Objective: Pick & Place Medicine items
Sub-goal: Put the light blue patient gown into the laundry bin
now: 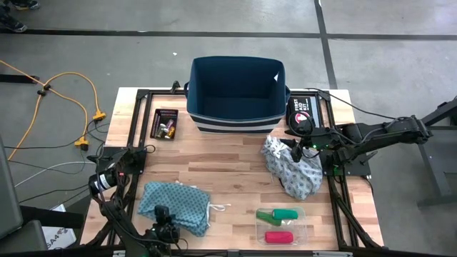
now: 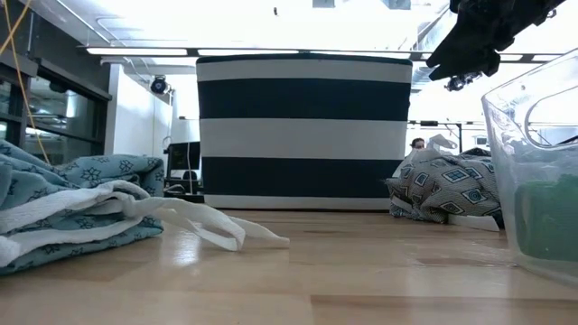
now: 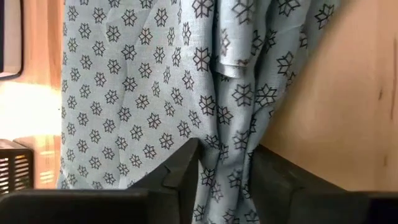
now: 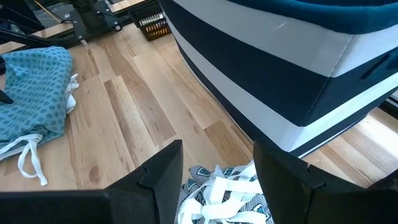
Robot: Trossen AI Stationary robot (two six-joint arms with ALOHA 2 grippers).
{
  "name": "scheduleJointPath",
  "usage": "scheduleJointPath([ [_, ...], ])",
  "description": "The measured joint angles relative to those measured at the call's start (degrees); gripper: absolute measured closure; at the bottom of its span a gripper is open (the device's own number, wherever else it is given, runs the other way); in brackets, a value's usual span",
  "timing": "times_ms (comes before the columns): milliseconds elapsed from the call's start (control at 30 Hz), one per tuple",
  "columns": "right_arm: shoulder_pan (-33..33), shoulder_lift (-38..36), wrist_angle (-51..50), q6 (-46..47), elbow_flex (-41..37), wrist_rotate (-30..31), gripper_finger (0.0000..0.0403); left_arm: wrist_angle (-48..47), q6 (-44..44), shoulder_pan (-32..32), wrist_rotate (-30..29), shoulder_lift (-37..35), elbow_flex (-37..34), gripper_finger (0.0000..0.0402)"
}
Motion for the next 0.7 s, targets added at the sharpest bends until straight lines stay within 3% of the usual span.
scheduleJointPath([
  [467, 0.00, -0.02, 0.00, 0.00, 0.00, 0.02, 0.0219, -1.78, -2.63, -0.02, -0.38, 0.00, 0.00, 0.0389],
  [700, 0.01, 0.00, 0.00, 0.00, 0.00, 0.02, 0.0219, -3.08, -3.01, -0.02, -0.61, -0.83, 0.02, 0.0398],
])
